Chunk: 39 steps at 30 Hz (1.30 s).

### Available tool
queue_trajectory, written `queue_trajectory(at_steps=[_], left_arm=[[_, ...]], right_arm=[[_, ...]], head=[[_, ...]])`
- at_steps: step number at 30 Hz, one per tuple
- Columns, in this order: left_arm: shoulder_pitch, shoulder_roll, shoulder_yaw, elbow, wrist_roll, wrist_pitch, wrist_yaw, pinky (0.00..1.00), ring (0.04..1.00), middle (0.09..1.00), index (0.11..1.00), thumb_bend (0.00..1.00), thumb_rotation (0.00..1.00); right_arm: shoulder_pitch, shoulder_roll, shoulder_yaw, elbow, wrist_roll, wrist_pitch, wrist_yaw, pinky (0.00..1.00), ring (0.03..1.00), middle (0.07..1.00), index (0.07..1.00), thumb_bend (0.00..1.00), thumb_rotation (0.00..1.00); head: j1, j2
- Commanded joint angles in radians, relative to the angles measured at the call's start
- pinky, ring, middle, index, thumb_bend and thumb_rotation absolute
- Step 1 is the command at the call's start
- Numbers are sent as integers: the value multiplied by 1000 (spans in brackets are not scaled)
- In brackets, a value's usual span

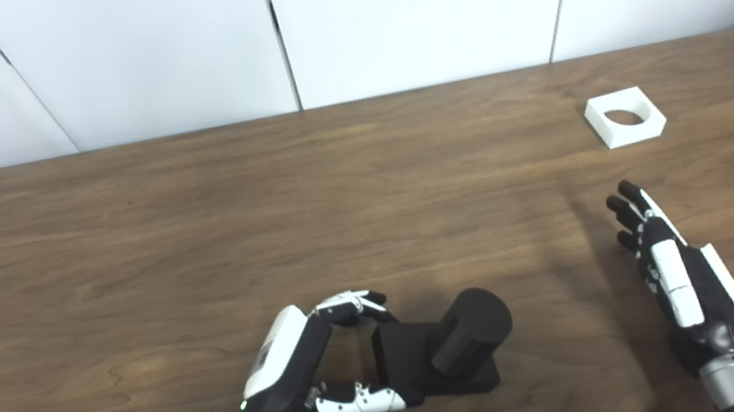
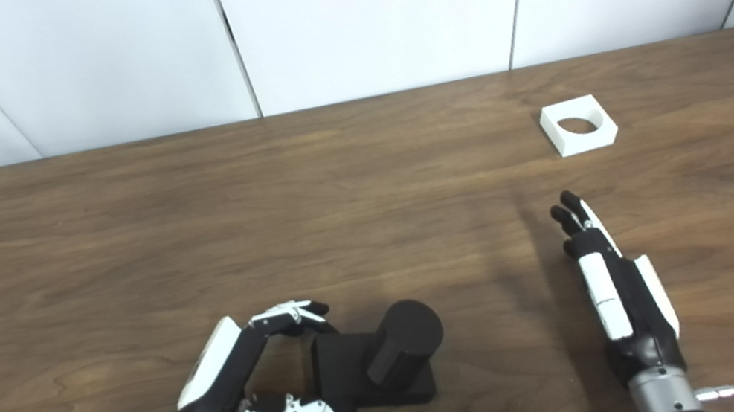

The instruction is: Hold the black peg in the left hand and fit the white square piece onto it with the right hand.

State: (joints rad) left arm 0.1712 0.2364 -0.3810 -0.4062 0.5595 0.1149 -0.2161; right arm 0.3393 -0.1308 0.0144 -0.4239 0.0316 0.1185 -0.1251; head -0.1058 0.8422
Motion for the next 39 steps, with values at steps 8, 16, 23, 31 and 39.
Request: queue_trajectory(at_steps=[8, 16, 23, 31, 39], left_arm=[[16, 16, -27, 53, 239, -33, 44, 1000, 888, 792, 490, 508, 52], [18, 25, -51, 31, 475, -50, 42, 953, 843, 765, 488, 513, 53], [23, 12, -57, 26, 590, -62, 37, 927, 826, 756, 487, 515, 49], [29, -29, -34, 3, 667, -14, -36, 927, 832, 766, 488, 514, 51], [27, -66, -16, -17, 705, 2, -120, 920, 842, 787, 488, 514, 50]], right_arm=[[-15, 70, 6, -41, 19, -7, -4, 948, 974, 938, 956, 659, 1000], [-15, 68, 6, -36, 17, -11, -4, 985, 977, 938, 960, 640, 1000], [-13, 70, 9, -34, 11, -6, -7, 989, 986, 937, 956, 655, 1000], [-11, 71, 9, -24, 17, -28, -6, 983, 977, 931, 953, 648, 1000], [-11, 72, 10, -21, 12, -31, -8, 981, 973, 929, 951, 637, 1000]], head=[[13, 3], [11, -9], [3, -16], [-2, -19], [-11, -27]])
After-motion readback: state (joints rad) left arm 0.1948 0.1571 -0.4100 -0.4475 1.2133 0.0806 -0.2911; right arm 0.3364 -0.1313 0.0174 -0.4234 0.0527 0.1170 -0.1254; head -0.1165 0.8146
